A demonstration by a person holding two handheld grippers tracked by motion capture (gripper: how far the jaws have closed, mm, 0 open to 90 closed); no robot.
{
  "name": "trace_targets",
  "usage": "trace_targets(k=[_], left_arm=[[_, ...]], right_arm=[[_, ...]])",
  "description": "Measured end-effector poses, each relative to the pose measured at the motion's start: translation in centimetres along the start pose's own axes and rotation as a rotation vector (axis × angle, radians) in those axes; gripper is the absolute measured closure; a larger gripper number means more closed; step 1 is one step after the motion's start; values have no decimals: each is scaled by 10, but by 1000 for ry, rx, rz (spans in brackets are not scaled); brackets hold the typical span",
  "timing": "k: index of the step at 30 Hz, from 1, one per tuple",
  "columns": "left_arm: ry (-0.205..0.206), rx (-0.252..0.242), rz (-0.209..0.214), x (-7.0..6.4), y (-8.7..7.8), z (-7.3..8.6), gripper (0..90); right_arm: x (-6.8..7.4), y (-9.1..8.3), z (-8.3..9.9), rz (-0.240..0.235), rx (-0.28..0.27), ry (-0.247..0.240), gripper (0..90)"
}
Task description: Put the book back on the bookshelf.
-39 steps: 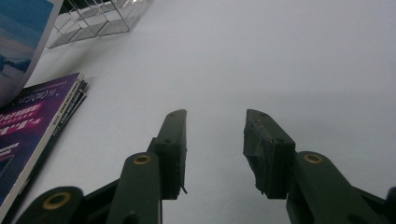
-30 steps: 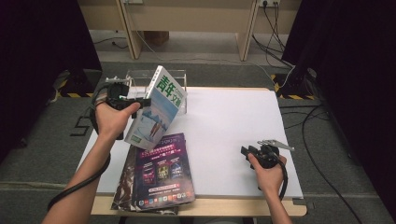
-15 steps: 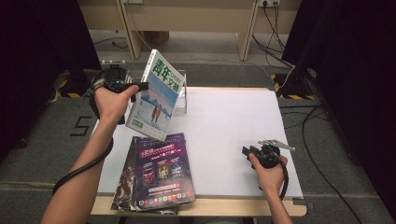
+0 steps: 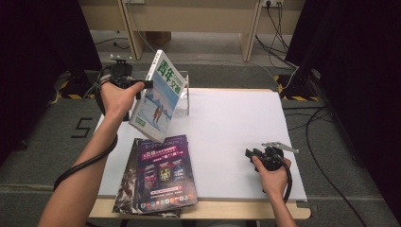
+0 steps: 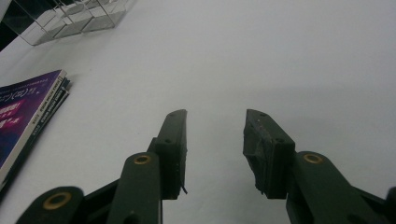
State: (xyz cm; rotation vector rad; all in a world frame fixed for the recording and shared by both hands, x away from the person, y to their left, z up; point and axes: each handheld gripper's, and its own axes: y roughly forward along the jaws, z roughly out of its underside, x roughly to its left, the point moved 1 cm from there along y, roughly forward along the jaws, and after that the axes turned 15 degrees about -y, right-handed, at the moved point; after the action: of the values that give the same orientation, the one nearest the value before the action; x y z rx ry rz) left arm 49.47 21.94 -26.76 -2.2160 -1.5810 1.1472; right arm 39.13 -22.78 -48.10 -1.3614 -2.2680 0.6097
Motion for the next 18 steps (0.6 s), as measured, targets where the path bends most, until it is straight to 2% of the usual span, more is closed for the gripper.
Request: trace_targets(k=[2,3,7,12,18], left_arm=[[1,5,1,-3,2,-1,741],[2,14,19,-9,4,-1,741],[4,19,36,-16,7,-2,741],[-1,29,78,-27,7,-2,741],[-12,36,73,-32,16,-5,741]], right_arm=[[-1,1,1,-1,0,-1,599],[-1,2,1,0,5,3,599],[0,1,1,0,3,1,599],[0,2,2,0,8,-2,599],[1,4,2,-6,13,-13,599]])
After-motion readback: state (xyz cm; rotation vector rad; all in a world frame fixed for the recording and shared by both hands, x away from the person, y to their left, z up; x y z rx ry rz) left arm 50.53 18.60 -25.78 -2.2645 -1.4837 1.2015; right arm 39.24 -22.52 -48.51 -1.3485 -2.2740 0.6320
